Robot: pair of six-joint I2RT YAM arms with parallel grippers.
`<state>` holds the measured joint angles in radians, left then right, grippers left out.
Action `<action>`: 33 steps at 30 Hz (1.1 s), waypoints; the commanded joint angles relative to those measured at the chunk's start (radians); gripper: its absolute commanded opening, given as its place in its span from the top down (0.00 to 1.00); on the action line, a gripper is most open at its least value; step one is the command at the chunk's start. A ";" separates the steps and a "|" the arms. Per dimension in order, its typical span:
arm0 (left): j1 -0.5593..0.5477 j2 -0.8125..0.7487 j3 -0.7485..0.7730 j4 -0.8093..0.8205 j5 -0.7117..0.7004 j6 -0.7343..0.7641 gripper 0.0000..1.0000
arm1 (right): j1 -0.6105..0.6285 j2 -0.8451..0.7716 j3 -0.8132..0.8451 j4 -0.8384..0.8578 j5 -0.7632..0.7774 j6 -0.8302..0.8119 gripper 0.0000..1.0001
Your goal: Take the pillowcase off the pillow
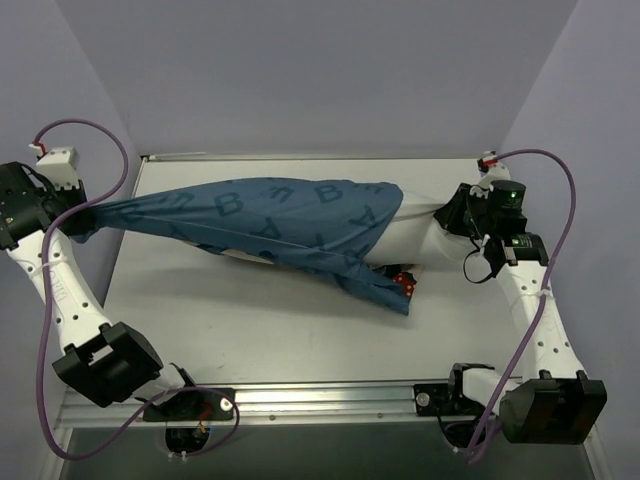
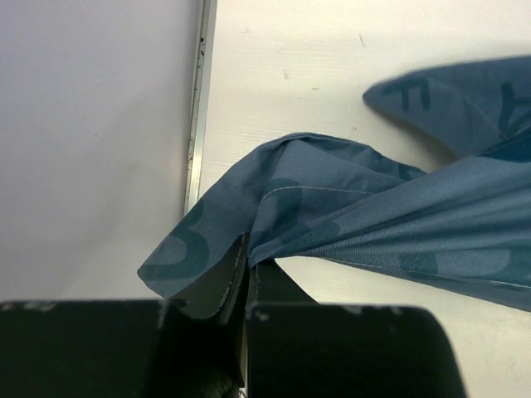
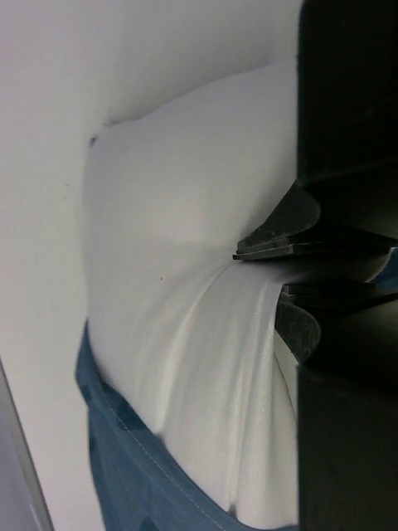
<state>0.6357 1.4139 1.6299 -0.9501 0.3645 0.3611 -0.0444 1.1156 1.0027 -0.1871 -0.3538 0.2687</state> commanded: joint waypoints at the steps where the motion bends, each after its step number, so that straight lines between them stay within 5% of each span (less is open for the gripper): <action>1: 0.102 0.000 0.070 0.264 -0.263 0.036 0.98 | -0.130 -0.056 0.138 -0.026 0.464 -0.065 1.00; 6: 0.075 -0.036 0.038 0.223 -0.188 0.065 0.98 | -0.074 -0.068 0.192 -0.090 0.368 -0.086 1.00; 9: 0.036 -0.076 0.019 0.083 0.031 0.164 0.96 | 0.055 -0.095 0.108 -0.112 0.279 -0.030 1.00; 10: 0.022 -0.090 0.012 0.036 0.150 0.206 0.85 | 0.183 -0.106 0.035 -0.118 0.292 -0.016 1.00; 11: -0.003 -0.105 -0.007 -0.063 0.210 0.249 0.51 | 0.237 -0.118 -0.002 -0.120 0.309 -0.007 1.00; 14: -0.051 -0.168 -0.024 -0.223 0.437 0.461 0.06 | 0.382 -0.135 -0.102 -0.137 0.303 0.049 1.00; 17: -0.097 -0.239 -0.037 -0.322 0.568 0.521 0.06 | 0.501 -0.123 -0.176 -0.115 0.195 0.089 1.00; 20: -0.279 -0.269 -0.074 -0.122 0.436 0.242 0.06 | 0.660 -0.100 -0.240 -0.086 0.147 0.116 1.00; 25: -0.844 -0.208 -0.096 0.008 -0.016 0.052 0.06 | 0.899 -0.066 -0.314 0.011 0.075 0.139 1.00; 33: -1.102 0.120 0.008 0.042 -0.263 -0.028 0.06 | 1.021 0.007 -0.404 0.121 -0.013 0.185 1.00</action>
<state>-0.4084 1.4788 1.5757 -0.9627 0.2485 0.3904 0.9562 1.1126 0.6533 -0.1043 -0.2909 0.4011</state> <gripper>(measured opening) 0.938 0.128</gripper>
